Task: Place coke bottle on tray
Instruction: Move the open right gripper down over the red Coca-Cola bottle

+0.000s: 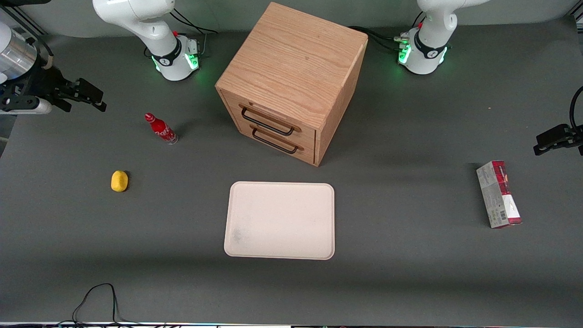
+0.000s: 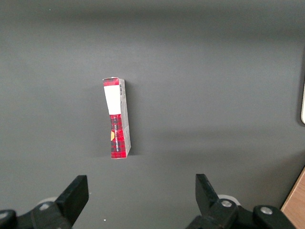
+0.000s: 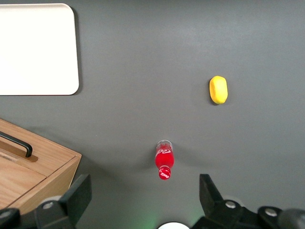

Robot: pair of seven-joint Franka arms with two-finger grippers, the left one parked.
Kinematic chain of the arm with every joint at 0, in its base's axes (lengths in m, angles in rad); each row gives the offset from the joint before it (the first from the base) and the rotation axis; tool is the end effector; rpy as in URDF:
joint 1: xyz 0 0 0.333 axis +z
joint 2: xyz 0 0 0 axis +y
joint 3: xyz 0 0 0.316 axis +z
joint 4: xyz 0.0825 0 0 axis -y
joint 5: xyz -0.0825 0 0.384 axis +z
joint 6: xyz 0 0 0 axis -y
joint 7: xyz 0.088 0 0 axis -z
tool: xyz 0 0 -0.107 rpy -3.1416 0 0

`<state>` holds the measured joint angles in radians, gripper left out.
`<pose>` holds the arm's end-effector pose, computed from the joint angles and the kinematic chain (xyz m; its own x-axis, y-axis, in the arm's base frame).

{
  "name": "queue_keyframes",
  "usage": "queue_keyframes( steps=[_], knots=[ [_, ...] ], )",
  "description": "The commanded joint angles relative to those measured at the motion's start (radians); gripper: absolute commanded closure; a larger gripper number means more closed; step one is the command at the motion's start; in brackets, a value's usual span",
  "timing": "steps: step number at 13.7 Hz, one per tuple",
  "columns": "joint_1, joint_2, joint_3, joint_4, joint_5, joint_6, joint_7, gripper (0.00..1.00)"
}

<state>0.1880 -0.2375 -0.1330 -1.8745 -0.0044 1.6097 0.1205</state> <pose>0.4798 0.0192 0.6060 0.9976 -0.0607 -0.0323 -0.0614 -0.9978 -0.0231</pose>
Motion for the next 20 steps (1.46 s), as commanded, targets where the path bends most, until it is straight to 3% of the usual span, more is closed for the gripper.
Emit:
queue_keyframes(
  steps=[1,6,10,14,20],
  knots=[
    [-0.002,0.047,0.0,0.071,0.023,-0.054,0.001,0.0],
    [-0.005,0.0,-0.002,-0.021,0.024,-0.079,-0.002,0.0],
    [-0.005,-0.181,-0.005,-0.375,0.023,0.12,-0.004,0.0],
    [-0.007,-0.261,-0.005,-0.645,0.015,0.318,-0.012,0.0],
    [-0.01,-0.246,-0.007,-0.834,-0.002,0.542,-0.019,0.0]
  ],
)
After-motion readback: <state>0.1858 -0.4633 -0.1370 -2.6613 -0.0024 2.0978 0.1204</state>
